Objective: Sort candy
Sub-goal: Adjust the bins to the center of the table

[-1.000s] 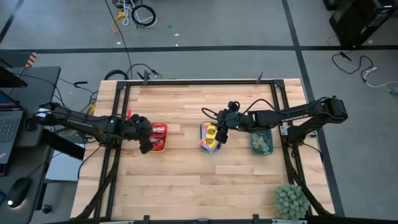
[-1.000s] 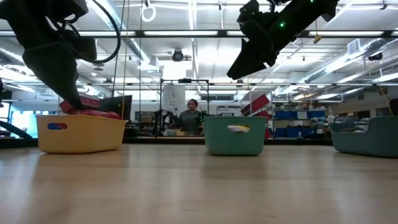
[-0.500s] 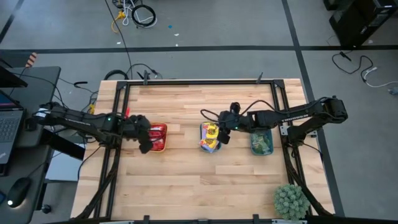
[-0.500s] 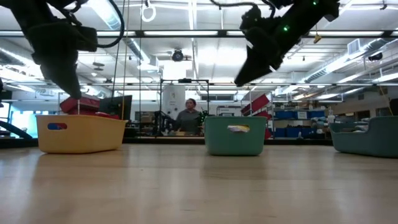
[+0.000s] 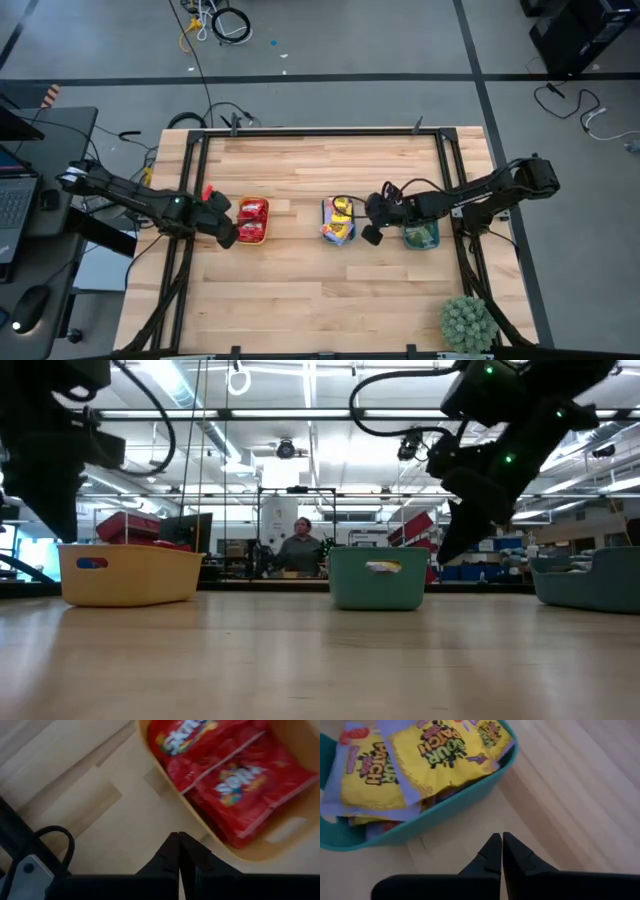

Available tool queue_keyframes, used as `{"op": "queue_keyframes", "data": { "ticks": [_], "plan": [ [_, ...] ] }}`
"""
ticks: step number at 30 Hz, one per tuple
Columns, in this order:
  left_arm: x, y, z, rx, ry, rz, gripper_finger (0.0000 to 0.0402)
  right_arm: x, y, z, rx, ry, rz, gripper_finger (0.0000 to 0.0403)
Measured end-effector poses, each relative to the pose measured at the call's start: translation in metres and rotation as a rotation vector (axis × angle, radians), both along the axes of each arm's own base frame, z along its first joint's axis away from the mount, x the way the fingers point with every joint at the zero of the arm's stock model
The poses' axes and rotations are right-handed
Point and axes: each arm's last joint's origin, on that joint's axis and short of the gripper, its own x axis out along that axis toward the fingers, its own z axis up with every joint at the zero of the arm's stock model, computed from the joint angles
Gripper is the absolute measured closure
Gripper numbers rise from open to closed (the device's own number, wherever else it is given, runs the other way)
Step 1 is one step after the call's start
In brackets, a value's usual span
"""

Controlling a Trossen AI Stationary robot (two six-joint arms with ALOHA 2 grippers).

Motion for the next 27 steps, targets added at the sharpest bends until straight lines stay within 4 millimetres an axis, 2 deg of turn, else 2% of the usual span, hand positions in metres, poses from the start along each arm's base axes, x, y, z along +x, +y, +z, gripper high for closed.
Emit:
{"op": "queue_keyframes", "data": {
  "ticks": [5, 11, 27],
  "plan": [
    [0.002, 0.001, -0.018, 0.038, -0.053, 0.031, 0.0400, 0.000, -0.002, -0.011, 0.019, -0.125, 0.018, 0.0400],
    [0.004, 0.002, -0.041, 0.061, -0.132, 0.046, 0.0400, -0.002, -0.011, -0.016, 0.015, -0.169, 0.014, 0.0402],
    [0.015, 0.004, -0.069, 0.175, -0.412, 0.018, 0.0401, 0.002, -0.018, -0.014, 0.030, -0.228, 0.058, 0.0403]
  ]
}}
